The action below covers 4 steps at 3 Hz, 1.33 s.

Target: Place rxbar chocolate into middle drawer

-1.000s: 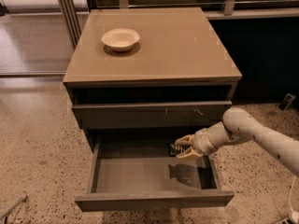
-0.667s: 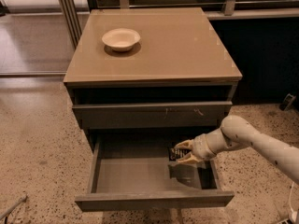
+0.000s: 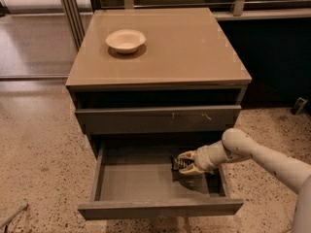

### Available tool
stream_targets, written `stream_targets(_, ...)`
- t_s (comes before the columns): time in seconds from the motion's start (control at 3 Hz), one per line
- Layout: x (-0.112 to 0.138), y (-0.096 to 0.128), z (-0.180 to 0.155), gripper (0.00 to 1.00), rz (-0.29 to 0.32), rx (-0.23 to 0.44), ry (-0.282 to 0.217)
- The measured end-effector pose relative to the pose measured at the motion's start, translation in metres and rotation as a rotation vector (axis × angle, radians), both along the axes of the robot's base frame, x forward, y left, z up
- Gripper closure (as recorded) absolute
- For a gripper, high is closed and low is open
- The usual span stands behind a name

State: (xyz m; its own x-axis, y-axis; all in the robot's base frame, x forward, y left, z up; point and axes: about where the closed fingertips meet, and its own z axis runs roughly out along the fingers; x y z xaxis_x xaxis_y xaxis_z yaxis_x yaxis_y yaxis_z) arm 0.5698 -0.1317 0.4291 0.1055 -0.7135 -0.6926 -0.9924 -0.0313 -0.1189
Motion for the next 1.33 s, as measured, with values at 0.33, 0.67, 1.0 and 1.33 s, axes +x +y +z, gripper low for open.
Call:
stream_targets(0.33,0.005,0.008,-0.025,1.0,0.015,-0.005,0.03)
stream_targets(0.67,0.004,0.015,-0.046,1.0,0.027,-0.01,0.068)
stream_targets(1.0,0.004,0.016,-0.049,0.84,0.028,-0.01,0.071)
stream_targets(1.33,0.004,0.016,-0.049,0.62,0.028,-0.01,0.071)
